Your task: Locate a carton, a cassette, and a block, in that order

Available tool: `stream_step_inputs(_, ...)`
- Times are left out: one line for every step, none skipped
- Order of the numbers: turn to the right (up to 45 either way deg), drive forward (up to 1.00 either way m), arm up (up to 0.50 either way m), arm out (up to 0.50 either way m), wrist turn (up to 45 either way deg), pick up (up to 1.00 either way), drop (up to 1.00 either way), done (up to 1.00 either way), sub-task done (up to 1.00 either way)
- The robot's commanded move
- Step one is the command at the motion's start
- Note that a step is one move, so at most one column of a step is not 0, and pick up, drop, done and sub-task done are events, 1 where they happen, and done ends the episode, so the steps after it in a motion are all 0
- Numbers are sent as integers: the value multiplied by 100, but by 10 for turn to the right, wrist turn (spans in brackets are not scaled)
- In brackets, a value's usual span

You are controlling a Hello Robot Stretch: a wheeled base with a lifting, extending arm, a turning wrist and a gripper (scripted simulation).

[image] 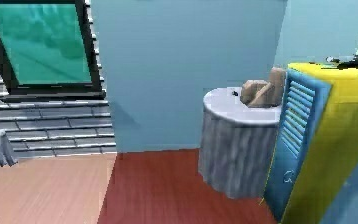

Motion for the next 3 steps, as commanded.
stream_step_inputs(-60,0,0,0,0,0,0,0,0)
stream_step_inputs(0,45,0,0,0,0,0,0,0)
stream_step_inputs(0,30,0,0,0,0,0,0,0)
